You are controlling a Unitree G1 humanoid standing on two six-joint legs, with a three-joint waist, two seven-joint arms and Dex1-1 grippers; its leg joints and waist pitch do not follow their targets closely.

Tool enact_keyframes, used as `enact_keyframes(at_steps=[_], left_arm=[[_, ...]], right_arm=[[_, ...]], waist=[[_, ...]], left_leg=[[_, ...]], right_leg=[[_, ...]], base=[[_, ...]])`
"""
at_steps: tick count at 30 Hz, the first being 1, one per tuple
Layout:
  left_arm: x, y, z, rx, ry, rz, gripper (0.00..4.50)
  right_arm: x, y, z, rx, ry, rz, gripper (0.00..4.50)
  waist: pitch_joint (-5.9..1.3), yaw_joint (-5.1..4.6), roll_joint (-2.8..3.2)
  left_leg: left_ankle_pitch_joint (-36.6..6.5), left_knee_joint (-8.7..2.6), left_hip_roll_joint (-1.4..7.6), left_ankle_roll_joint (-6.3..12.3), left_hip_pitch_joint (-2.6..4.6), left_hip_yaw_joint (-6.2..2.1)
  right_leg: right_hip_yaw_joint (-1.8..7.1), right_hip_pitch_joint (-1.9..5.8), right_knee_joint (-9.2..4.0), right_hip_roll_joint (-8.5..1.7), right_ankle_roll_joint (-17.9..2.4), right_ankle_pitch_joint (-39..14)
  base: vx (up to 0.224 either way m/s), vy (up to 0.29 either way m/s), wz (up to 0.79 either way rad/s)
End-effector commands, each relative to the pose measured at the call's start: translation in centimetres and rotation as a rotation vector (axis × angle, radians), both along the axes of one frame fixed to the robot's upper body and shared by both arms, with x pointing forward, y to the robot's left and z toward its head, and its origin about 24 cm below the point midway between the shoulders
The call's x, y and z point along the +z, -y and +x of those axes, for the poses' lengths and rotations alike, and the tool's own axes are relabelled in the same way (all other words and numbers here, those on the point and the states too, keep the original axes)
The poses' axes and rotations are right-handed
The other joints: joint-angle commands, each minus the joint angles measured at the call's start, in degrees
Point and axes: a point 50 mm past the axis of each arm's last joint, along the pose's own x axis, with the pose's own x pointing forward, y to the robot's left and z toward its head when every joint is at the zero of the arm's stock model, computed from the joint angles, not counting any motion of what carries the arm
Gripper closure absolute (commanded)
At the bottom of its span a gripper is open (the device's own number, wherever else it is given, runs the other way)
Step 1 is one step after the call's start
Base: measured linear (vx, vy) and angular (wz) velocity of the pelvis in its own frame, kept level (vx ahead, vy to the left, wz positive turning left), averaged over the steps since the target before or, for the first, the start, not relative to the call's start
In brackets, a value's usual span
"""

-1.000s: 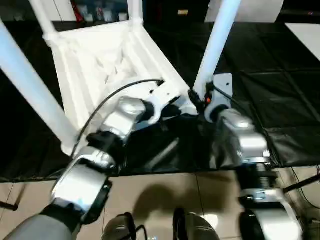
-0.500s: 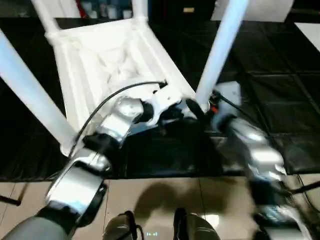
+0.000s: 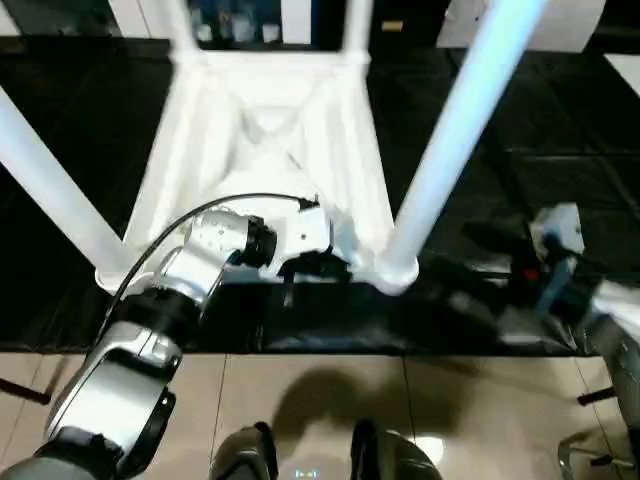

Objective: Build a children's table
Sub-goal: Rotate leg to tighten

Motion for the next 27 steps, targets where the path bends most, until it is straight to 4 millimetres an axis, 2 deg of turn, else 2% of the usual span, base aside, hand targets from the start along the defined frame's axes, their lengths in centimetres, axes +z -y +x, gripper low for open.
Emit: enact_keyframes(at_steps=[1, 3, 4, 5, 6, 7, 8, 9, 10, 11, 12, 13, 14, 15, 16, 17, 18, 19, 20, 21, 22, 23, 24, 25, 26, 27], left_arm=[[0.8, 0.3, 0.1, 0.021, 0.036, -0.121, 4.50], [1.1, 0.2, 0.1, 0.041, 0.022, -0.163, 4.50], [1.7, 0.0, 0.0, 0.063, 0.022, -0.230, 4.23], [2.4, -0.1, 0.0, 0.099, 0.011, -0.301, 4.07], [2.6, -0.2, 0.0, 0.112, 0.007, -0.326, 4.07], [2.9, -0.3, -0.1, 0.132, 0.005, -0.366, 3.97], [3.3, -0.4, -0.1, 0.155, 0.003, -0.411, 3.88], [3.4, -0.4, -0.1, 0.160, 0.002, -0.421, 3.88], [3.7, -0.5, -0.2, 0.185, 0.002, -0.470, 3.77], [4.0, -0.6, -0.6, 0.206, -0.010, -0.529, 3.56], [4.0, -0.6, -0.6, 0.206, -0.010, -0.529, 3.56], [4.2, -0.8, -1.8, 0.233, -0.027, -0.617, 3.56], [4.2, -1.0, -2.2, 0.262, -0.030, -0.646, 3.49], [4.2, -1.1, -2.5, 0.284, -0.033, -0.662, 3.36], [4.2, -1.1, -2.5, 0.284, -0.033, -0.662, 3.36], [4.0, -1.4, -3.0, 0.357, -0.013, -0.686, 3.24], [3.2, -2.2, -3.9, 0.545, 0.007, -0.728, 3.14], [2.8, -2.6, -4.3, 0.613, 0.009, -0.734, 3.07], [2.8, -2.6, -4.3, 0.613, 0.009, -0.734, 3.00], [2.0, -3.3, -5.4, 0.732, 0.006, -0.731, 2.90], [2.0, -3.3, -5.4, 0.732, 0.006, -0.731, 2.81], [1.8, -3.5, -6.0, 0.770, 0.004, -0.728, 2.73], [1.0, -4.2, -7.2, 0.849, 0.009, -0.702, 2.57], [0.3, -4.7, -8.1, 0.889, 0.056, -0.646, 2.57], [0.3, -4.7, -8.1, 0.889, 0.056, -0.646, 2.49], [0.3, -4.7, -8.1, 0.889, 0.056, -0.646, 2.42]], right_arm=[[0.4, 0.0, -0.5, -0.009, 0.020, 0.022, 0.03], [0.5, -0.1, -0.7, -0.018, 0.026, 0.038, 0.03], [0.6, -0.4, -0.9, -0.045, 0.036, 0.056, 0.01], [0.9, -0.7, -1.0, -0.071, 0.059, 0.067, 0.00], [0.9, -0.8, -1.0, -0.082, 0.067, 0.064, 0.00], [1.0, -0.9, -1.1, -0.100, 0.079, 0.059, 0.00], [1.1, -1.1, -1.3, -0.105, 0.079, 0.063, 0.00], [1.2, -1.2, -1.3, -0.104, 0.077, 0.065, 0.00], [1.3, -1.4, -1.7, -0.091, 0.061, 0.072, 0.00], [1.4, -1.8, -2.1, -0.069, 0.060, 0.071, 0.00], [1.4, -1.8, -2.1, -0.069, 0.060, 0.071, 0.00], [1.3, -2.7, -3.1, -0.018, 0.035, 0.069, 0.00], [1.1, -3.0, -3.6, 0.015, 0.011, 0.076, 0.00], [1.0, -3.3, -3.9, 0.034, -0.008, 0.084, 0.00], [1.0, -3.3, -3.9, 0.034, -0.008, 0.084, 0.00], [0.9, -3.7, -4.1, 0.040, 0.000, 0.089, 0.00], [0.8, -4.3, -4.3, 0.018, 0.032, 0.105, 0.00], [0.7, -4.5, -4.4, 0.011, 0.039, 0.114, 0.00], [0.7, -4.5, -4.4, 0.011, 0.039, 0.114, 0.00], [0.5, -5.0, -4.6, -0.004, 0.028, 0.137, 0.00], [0.5, -5.0, -4.6, -0.004, 0.028, 0.137, 0.00], [0.4, -5.3, -4.7, -0.010, 0.020, 0.146, 0.00], [0.1, -5.9, -4.7, -0.018, 0.011, 0.142, 0.00], [-0.1, -6.5, -4.7, -0.011, 0.013, 0.132, 0.00], [-0.1, -6.5, -4.7, -0.011, 0.013, 0.132, 0.00], [-0.1, -6.5, -4.7, -0.011, 0.013, 0.132, 0.00]], waist=[[-6.04, -0.07, -1.92], [-5.93, -0.12, -1.89], [-6.16, -0.14, -1.84], [-6.30, -0.23, -1.63], [-6.39, -0.31, -1.64], [-6.66, -0.17, -1.40], [-6.73, -0.04, -1.08], [-6.79, -0.03, -0.99], [-6.68, -0.12, -1.18], [-6.71, -0.17, -1.02], [-6.82, -0.15, -1.10], [-6.93, 0.01, -0.87], [-7.00, 0.06, -0.94], [-6.91, -0.01, -0.76], [-7.05, -0.16, -0.84], [-7.25, -0.12, -0.68], [-7.37, -0.20, -0.56], [-7.05, -0.56, -0.85], [-6.86, -0.54, -0.78], [-7.04, -0.54, -0.48], [-7.11, -0.66, -0.53], [-6.76, -0.74, -0.44], [-6.58, -0.98, -0.14], [-6.32, -1.52, -0.34], [-6.50, -1.56, 0.02], [-6.06, -2.24, 0.23]], left_leg=[[-9.4, -3.19, 3.58, 7.11, 0.92, -1.94], [-9.7, -3.20, 3.40, 6.47, 0.95, -1.93], [-9.3, -3.23, 3.50, 5.99, 0.93, -2.05], [-9.2, -3.25, 3.65, 5.57, 1.01, -2.10], [-8.8, -3.18, 3.54, 5.45, 0.75, -2.02], [-8.5, -3.09, 3.74, 5.14, 0.75, -2.01], [-8.8, -3.07, 3.99, 5.35, 1.25, -1.86], [-8.8, -3.06, 3.94, 5.64, 1.07, -1.96], [-9.0, -3.19, 4.06, 5.98, 0.80, -2.08], [-9.7, -3.07, 3.83, 6.13, 0.87, -1.99], [-9.6, -3.07, 3.90, 5.99, 0.78, -2.00], [-9.6, -3.03, 3.92, 5.91, 0.90, -1.94], [-9.4, -3.09, 4.11, 5.97, 0.78, -2.00], [-10.2, -3.15, 4.11, 6.33, 0.81, -1.98], [-10.7, -3.11, 4.05, 6.30, 0.90, -1.93], [-11.3, -2.89, 3.67, 6.04, 0.99, -1.91], [-11.7, -2.98, 4.26, 4.93, 0.75, -2.13], [-12.7, -3.10, 4.22, 4.50, 0.56, -2.12], [-13.7, -3.00, 3.89, 4.42, 0.86, -2.05], [-15.3, -2.90, 3.65, 3.67, 1.38, -2.22], [-15.2, -3.00, 3.85, 3.19, 1.15, -2.41], [-16.8, -3.06, 3.74, 2.88, 1.58, -2.38], [-19.3, -2.93, 3.81, 2.16, 2.34, -2.64], [-21.2, -3.34, 3.95, 1.85, 1.83, -2.92], [-22.3, -3.39, 4.26, 1.38, 2.24, -3.28], [-25.5, -3.59, 4.24, 1.01, 2.58, -3.37]], right_leg=[[3.06, 3.79, -4.64, -5.27, -6.1, -28.9], [2.94, 3.69, -5.15, -5.35, -4.7, -31.9], [2.87, 3.78, -5.08, -5.37, -4.3, -32.3], [2.83, 3.63, -4.90, -5.36, -4.7, -31.9], [2.82, 3.85, -4.71, -5.42, -5.1, -31.2], [2.88, 3.97, -4.40, -5.56, -6.0, -29.9], [3.00, 3.28, -4.60, -5.24, -7.1, -28.1], [2.90, 3.37, -4.37, -5.10, -7.5, -26.9], [2.85, 3.54, -4.21, -5.02, -7.6, -25.6], [2.87, 3.67, -4.19, -5.01, -7.3, -25.8], [2.94, 3.88, -4.10, -5.16, -7.3, -25.6], [3.05, 3.83, -4.23, -5.19, -7.1, -25.8], [3.08, 3.97, -4.08, -5.17, -7.4, -25.1], [2.98, 3.75, -4.42, -4.82, -7.3, -25.8], [2.91, 3.78, -4.48, -4.71, -6.9, -26.4], [2.72, 3.71, -4.88, -4.64, -5.6, -28.8], [2.65, 3.89, -4.79, -4.88, -5.4, -29.0], [2.47, 3.68, -5.28, -4.71, -4.8, -30.4], [2.31, 3.33, -5.81, -4.57, -3.8, -32.9], [2.12, 3.29, -6.21, -4.53, -2.1, -36.5], [2.04, 3.58, -6.07, -4.61, -1.9, -36.3], [1.75, 3.07, -6.92, -4.34, -0.6, -38.7], [1.25, 2.82, -7.52, -4.41, 0.0, -40.6], [0.46, 3.50, -8.03, -4.36, 0.9, -41.4], [0.12, 3.57, -8.01, -4.47, 1.2, -40.9], [-0.42, 3.40, -8.74, -4.22, 2.5, -41.9]], base=[[0.000, 0.000, 0.00], [0.000, 0.000, 0.00], [0.000, 0.000, 0.00], [0.000, 0.000, 0.00], [0.000, 0.000, 0.00], [0.000, 0.000, 0.00], [0.000, 0.000, 0.00], [0.000, 0.000, 0.00], [0.000, 0.000, 0.00], [0.000, 0.000, 0.00], [0.000, 0.000, 0.00], [0.000, 0.000, 0.00], [0.000, 0.000, 0.00], [0.000, 0.000, 0.00], [0.000, 0.000, 0.00], [0.000, 0.000, 0.00], [0.000, 0.000, 0.00], [0.000, 0.000, 0.00], [0.000, 0.000, 0.00], [0.000, 0.000, 0.00], [0.000, 0.000, 0.00], [0.000, 0.000, 0.00], [0.000, 0.000, 0.00], [0.000, 0.000, 0.00], [0.000, 0.000, 0.00], [0.000, 0.000, 0.00]])
